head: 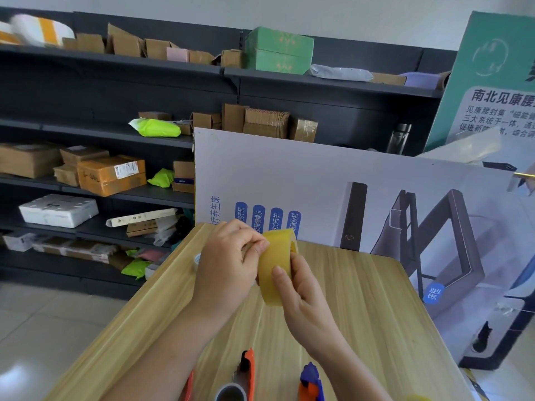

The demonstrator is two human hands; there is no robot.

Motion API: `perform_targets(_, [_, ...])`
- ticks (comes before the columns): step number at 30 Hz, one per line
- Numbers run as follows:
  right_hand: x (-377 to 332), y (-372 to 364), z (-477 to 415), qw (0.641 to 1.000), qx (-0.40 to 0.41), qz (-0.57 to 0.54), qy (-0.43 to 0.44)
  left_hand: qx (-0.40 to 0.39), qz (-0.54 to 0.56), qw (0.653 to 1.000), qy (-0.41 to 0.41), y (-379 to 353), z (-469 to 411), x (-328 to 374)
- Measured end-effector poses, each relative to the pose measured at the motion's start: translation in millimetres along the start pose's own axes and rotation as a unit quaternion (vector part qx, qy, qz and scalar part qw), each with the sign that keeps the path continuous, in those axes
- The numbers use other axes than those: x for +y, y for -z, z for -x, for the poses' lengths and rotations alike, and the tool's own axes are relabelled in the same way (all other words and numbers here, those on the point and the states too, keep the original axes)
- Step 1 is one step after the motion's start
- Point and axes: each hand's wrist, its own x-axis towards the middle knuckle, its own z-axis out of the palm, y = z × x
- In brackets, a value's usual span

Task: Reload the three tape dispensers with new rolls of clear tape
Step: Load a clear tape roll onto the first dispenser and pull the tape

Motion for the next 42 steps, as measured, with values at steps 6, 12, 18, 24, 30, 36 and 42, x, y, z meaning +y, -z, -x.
perform_targets(6, [-4, -1, -1, 1.000, -0.007, 0.010, -0.002, -0.021, 0.026, 0.999, 0.020, -3, 4, 0])
perform_targets(12, [-4, 7, -2, 1.000, -0.011, 0.025, -0.014, -0.063, 0.143, 0.980, 0.122, -5, -1, -7])
perform_targets(18, [-4, 12, -3, 0.997, -0.016, -0.016, -0.074, -0.182, 0.198, 0.960, 0.074, 4, -10, -13])
perform_targets(24, [-4, 19, -8, 0.989, 0.004, -0.013, -0.150, -0.281, 0.205, 0.936, 0.055, 6, -10, -20])
perform_targets(30, [-6, 28, -9, 0.976, 0.019, -0.005, -0.218, -0.315, 0.156, 0.936, 0.013, -2, -10, -26])
perform_targets(36, [-7, 42, -10, 0.960, -0.015, 0.015, -0.280, -0.366, 0.206, 0.907, 0.024, -9, -12, -32])
perform_targets(42, [3, 46, -12, 0.957, 0.001, 0.060, -0.285, -0.401, 0.285, 0.864, 0.105, -20, 3, -43])
